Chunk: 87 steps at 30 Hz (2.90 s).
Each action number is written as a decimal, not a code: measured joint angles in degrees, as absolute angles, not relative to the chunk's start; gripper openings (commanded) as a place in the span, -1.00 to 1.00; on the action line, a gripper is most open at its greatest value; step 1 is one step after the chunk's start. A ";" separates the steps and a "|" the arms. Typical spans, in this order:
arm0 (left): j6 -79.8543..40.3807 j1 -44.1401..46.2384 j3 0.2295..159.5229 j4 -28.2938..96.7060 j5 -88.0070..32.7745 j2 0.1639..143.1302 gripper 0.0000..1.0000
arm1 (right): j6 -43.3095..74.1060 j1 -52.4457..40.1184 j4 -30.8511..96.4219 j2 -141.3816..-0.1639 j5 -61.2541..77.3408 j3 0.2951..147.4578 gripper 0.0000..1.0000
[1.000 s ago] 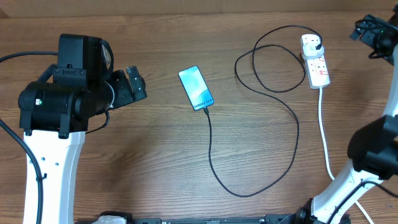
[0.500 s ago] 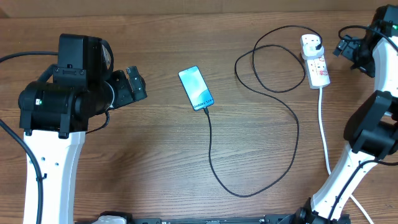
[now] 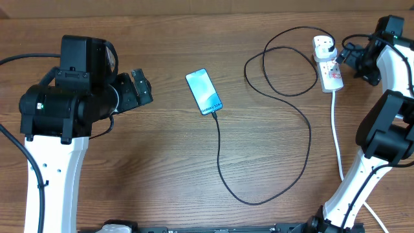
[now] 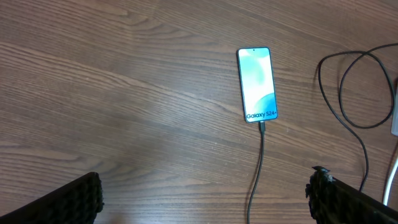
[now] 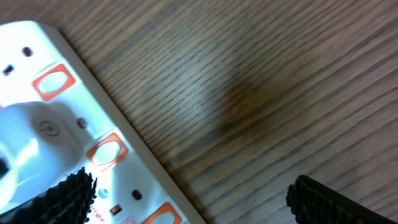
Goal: Plug charger to phone and switch on socket
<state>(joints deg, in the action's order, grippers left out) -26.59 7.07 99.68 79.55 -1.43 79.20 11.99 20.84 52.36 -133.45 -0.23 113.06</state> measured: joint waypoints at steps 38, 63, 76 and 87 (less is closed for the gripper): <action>-26.59 7.07 99.68 79.55 -1.43 79.20 0.99 | 23.79 20.84 47.09 -133.78 1.69 109.47 1.00; -26.59 7.07 99.68 79.55 -1.43 79.20 0.99 | 24.25 21.02 46.09 -135.09 4.12 109.47 1.00; -26.59 7.07 99.68 79.55 -1.43 79.20 0.99 | 24.43 21.02 46.04 -135.09 4.25 109.30 1.00; -26.59 7.07 99.68 79.55 -1.43 79.20 0.99 | 24.64 21.23 44.80 -135.09 4.62 108.36 1.00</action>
<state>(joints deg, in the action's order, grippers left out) -26.59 7.07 99.68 79.55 -1.43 79.20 24.64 21.23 44.80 -135.09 4.62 108.36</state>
